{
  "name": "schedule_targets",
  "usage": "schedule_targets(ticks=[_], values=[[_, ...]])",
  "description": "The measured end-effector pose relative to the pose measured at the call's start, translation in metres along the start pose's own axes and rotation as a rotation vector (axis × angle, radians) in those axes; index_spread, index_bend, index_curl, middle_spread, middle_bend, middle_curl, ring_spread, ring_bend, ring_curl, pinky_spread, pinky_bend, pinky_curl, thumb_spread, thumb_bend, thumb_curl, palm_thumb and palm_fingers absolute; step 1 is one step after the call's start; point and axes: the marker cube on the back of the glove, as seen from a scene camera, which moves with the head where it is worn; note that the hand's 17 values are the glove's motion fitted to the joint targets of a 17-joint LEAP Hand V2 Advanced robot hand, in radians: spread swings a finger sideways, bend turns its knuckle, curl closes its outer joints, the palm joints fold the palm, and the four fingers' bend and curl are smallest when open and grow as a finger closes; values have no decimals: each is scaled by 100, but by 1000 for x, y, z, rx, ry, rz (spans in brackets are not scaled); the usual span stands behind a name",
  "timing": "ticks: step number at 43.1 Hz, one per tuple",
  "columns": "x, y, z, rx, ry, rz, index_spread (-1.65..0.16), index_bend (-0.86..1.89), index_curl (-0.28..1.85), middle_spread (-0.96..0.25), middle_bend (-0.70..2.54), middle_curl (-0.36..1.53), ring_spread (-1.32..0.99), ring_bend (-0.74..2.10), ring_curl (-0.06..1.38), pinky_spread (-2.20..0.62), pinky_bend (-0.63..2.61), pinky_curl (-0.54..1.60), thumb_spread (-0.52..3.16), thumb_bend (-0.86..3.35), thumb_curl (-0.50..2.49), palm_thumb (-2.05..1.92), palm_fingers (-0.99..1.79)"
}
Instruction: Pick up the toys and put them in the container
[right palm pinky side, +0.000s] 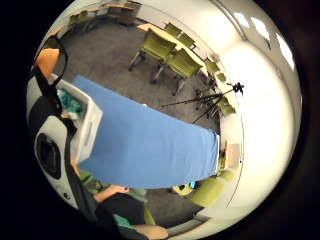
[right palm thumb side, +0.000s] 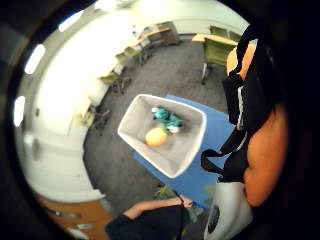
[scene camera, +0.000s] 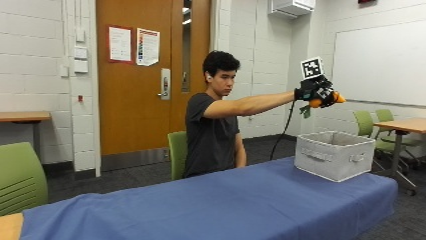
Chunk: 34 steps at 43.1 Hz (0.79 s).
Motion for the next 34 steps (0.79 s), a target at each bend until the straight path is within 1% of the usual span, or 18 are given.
schedule_targets(ticks=[2,6,7,9,12,18,21,22,23,24,25,26,27,29,32,34], values=[[-25,-12,4,-7,22,6,-52,28,109,-51,57,76,-44,115,49,-50,87,38,57,28,86,72,107],[-82,-27,10,-18,-89,-105,-52,26,113,-52,56,77,-44,115,49,-50,87,38,55,28,89,72,107],[-82,-32,14,-22,-99,-110,-53,25,114,-52,55,78,-44,115,49,-50,87,38,55,28,90,72,106],[-58,-42,26,-30,-96,-127,-53,24,117,-53,55,78,-44,115,50,-50,87,39,54,28,91,71,107],[-33,-49,41,-39,-84,-203,-54,22,119,-53,54,79,-44,114,50,-50,86,39,53,28,93,71,107],[-61,-57,60,-61,-103,-209,-55,19,124,-54,53,81,-44,114,50,-50,86,39,52,28,97,70,108],[-69,-58,69,-122,-115,-167,-55,18,126,-54,52,82,-44,114,50,-50,86,39,52,28,99,70,108],[-73,-58,71,-151,-140,-147,-55,16,126,-54,48,81,-45,112,49,-50,88,39,54,25,98,66,101],[-77,-57,72,-178,-168,-141,-54,-8,117,-46,27,75,-43,111,48,-48,105,44,73,13,89,45,67],[-80,-56,73,-197,-194,-151,-53,-24,112,-40,23,76,-39,108,50,-45,116,49,76,0,83,27,30],[-81,-54,74,-209,-218,-171,-51,-24,109,-37,26,78,-35,107,53,-43,120,53,79,-6,79,19,13],[-80,-53,74,-213,-232,-190,-50,-22,104,-33,26,77,-34,108,54,-41,124,54,82,-8,76,14,7],[-78,-52,75,-213,-227,-197,-50,-20,99,-30,28,77,-31,103,52,-38,122,53,82,-13,73,4,-4],[-66,-51,78,-206,-165,-169,-48,-15,91,-24,31,75,-28,99,48,-34,124,51,85,-13,68,-5,-7],[-54,-50,76,-196,-120,-76,-46,-10,80,-17,34,74,-25,96,42,-30,125,47,88,-12,62,-10,-9],[-45,-47,73,-178,-111,-80,-45,-7,74,-13,35,73,-23,96,40,-27,126,46,90,-11,58,-12,-9]])
